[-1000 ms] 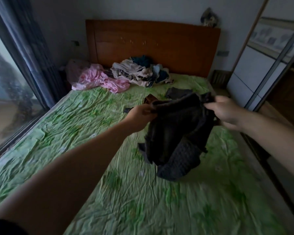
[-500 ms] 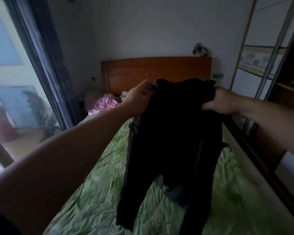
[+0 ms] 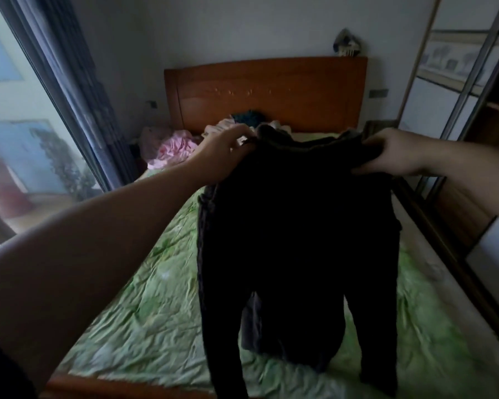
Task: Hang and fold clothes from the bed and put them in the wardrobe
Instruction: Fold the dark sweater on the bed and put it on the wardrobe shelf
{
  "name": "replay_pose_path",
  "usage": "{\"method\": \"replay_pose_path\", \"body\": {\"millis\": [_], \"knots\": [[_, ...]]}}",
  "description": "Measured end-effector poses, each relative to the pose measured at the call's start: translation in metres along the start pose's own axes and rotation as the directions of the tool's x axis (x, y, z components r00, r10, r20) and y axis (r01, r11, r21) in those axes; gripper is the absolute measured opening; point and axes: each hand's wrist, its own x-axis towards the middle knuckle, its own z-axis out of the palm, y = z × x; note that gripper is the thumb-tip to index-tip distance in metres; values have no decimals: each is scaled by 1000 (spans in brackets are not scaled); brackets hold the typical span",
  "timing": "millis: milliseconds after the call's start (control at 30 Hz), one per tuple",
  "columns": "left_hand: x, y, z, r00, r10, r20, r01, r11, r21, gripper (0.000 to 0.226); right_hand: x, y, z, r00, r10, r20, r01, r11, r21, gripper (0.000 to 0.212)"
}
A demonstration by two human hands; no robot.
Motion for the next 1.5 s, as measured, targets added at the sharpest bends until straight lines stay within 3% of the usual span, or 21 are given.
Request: {"method": "replay_pose_path", "body": {"millis": [200,300,400,500,567,667,800,867,967,1067,1167,1333,1500], "knots": [[27,-48,22,975,-69,210,47,993,105,39,61,24,22,1000,-1,23,1,1000,3,17],[53,-66,27,923,-115,367,-1,954,300,46,94,30,25,998,-17,-56,13,997,-76,25],[76,-76,25,903,-113,415,-101,882,460,39,119,29,21,985,-98,-141,73,982,-174,16],[92,-75,9,940,-99,326,-76,872,484,29,127,16,8,956,-158,-248,104,971,-216,10],[95,-68,-5,982,-97,161,16,898,440,28,124,4,-4,916,-174,-363,110,975,-192,11],[87,-47,-25,991,-114,-73,129,957,258,22,105,-10,-20,847,-214,-487,158,975,-155,13],[66,-18,-43,976,-85,-203,121,977,178,22,72,-18,-35,823,-159,-545,162,986,-43,23],[53,-5,-48,971,-72,-229,113,979,172,25,54,-21,-41,832,-203,-517,252,967,26,25],[39,10,-59,971,-34,-236,72,985,156,26,29,-21,-49,810,-317,-493,350,936,-25,36],[40,13,-71,974,2,-226,42,981,189,33,25,-16,-59,790,-348,-505,351,932,-94,14],[52,10,-78,977,32,-212,27,962,270,39,38,-8,-71,783,-318,-535,316,944,-98,32],[95,-23,-69,993,25,-118,21,928,373,54,87,1,-70,811,-230,-538,224,971,-78,20],[153,-108,5,995,-4,104,-40,910,413,75,184,48,-25,913,-47,-406,42,999,-21,33]]}}
